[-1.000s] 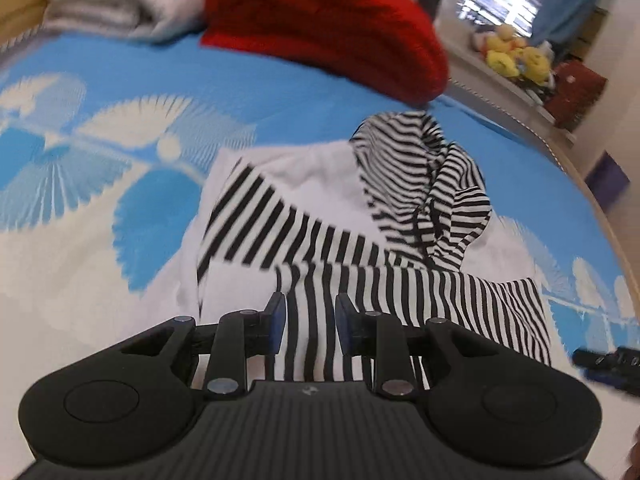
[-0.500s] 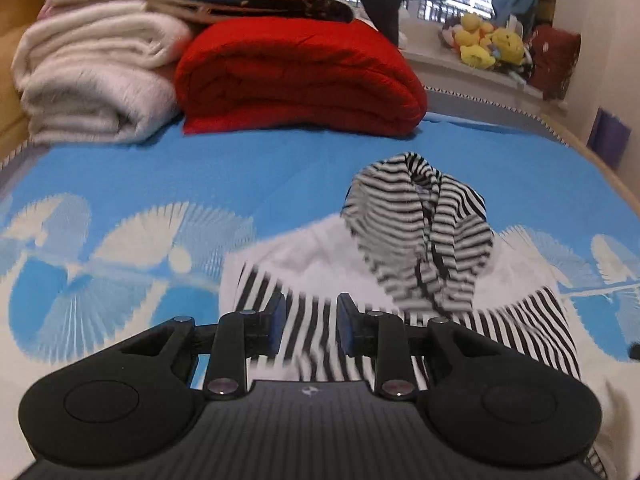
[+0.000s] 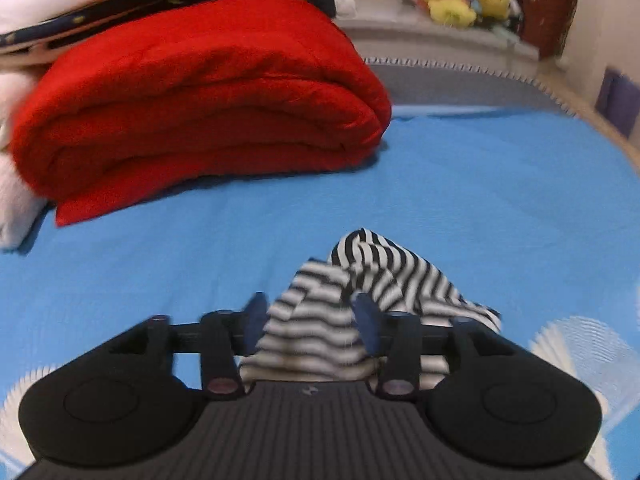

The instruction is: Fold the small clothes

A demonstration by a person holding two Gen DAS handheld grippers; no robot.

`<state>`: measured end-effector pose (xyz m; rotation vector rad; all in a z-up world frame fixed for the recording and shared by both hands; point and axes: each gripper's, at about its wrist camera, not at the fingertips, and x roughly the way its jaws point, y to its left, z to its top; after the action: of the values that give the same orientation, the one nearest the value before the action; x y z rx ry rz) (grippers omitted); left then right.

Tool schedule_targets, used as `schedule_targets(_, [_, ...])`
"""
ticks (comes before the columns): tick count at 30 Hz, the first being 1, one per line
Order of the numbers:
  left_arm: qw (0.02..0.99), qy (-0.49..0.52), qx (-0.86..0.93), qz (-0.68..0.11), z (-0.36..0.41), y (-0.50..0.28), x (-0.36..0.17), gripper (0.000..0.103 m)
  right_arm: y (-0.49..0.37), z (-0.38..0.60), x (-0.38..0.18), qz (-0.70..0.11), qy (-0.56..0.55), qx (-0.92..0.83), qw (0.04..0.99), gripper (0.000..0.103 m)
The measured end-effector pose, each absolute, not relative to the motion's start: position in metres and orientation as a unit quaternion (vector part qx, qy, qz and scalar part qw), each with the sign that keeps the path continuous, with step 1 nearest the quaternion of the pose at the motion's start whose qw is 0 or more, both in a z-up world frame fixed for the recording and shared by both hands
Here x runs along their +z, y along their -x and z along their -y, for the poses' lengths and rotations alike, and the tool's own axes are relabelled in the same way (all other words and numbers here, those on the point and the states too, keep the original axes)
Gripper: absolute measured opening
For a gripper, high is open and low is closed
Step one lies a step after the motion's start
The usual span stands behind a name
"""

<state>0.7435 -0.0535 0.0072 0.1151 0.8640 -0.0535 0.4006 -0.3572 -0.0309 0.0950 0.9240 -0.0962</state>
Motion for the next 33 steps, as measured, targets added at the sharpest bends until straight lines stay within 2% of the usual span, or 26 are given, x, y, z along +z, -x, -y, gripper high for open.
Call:
schedule_targets(3, [0.896, -0.087, -0.041, -0.434, 0.076, -0.772, -0.013, 0.061, -0.401, 0.356, -0.035, -0.450, -0.046, -0.042, 0.891, 0.057])
schedule_targets(6, [0.882, -0.165, -0.029, -0.440, 0.094, -0.787, -0.038, 0.061, -0.400, 0.355, -0.039, -0.453, -0.039, -0.042, 0.890, 0.057])
schedule_targets(8, [0.880, -0.182, -0.026, -0.438, 0.096, -0.792, -0.048, 0.037, -0.400, 0.357, -0.041, -0.456, -0.043, -0.044, 0.888, 0.057])
schedule_targets(9, [0.881, -0.180, -0.034, -0.436, 0.095, -0.792, -0.049, 0.005, -0.400, 0.358, -0.042, -0.457, -0.046, -0.044, 0.887, 0.057])
schedule_targets(10, [0.884, -0.175, -0.038, -0.432, 0.094, -0.791, -0.047, 0.003, -0.399, 0.359, -0.042, -0.457, -0.049, -0.043, 0.887, 0.057])
schedule_targets(16, [0.925, -0.187, -0.077, -0.321, 0.089, -0.709, -0.008, 0.003, -0.397, 0.364, -0.032, -0.450, -0.063, -0.044, 0.890, 0.057])
schedule_targets(20, [0.940, -0.172, -0.129, -0.264, 0.065, -0.591, 0.011, 0.003, -0.392, 0.364, -0.016, -0.431, -0.081, -0.043, 0.898, 0.057])
schedule_targets(23, [0.942, -0.193, -0.129, -0.242, 0.036, -0.485, 0.005, 0.002, -0.388, 0.359, -0.008, -0.422, -0.094, -0.035, 0.901, 0.057])
schedule_targets(25, [0.936, -0.190, -0.123, -0.269, 0.015, -0.426, -0.001, 0.001, -0.387, 0.355, -0.004, -0.417, -0.103, -0.030, 0.902, 0.057])
schedule_targets(28, [0.896, -0.170, -0.118, -0.394, -0.020, -0.362, -0.018, 0.004, -0.380, 0.353, 0.004, -0.406, -0.110, -0.023, 0.907, 0.057])
schedule_targets(30, [0.859, -0.195, -0.091, -0.465, -0.027, -0.342, -0.017, 0.005, -0.376, 0.355, 0.008, -0.399, -0.117, -0.026, 0.909, 0.057])
schedule_targets(31, [0.855, -0.195, -0.064, -0.475, -0.029, -0.339, -0.009, 0.005, -0.374, 0.355, 0.009, -0.395, -0.122, -0.028, 0.910, 0.057])
schedule_targets(33, [0.884, -0.109, -0.024, -0.455, -0.039, -0.342, 0.022, 0.009, -0.371, 0.354, 0.010, -0.393, -0.130, -0.034, 0.909, 0.057])
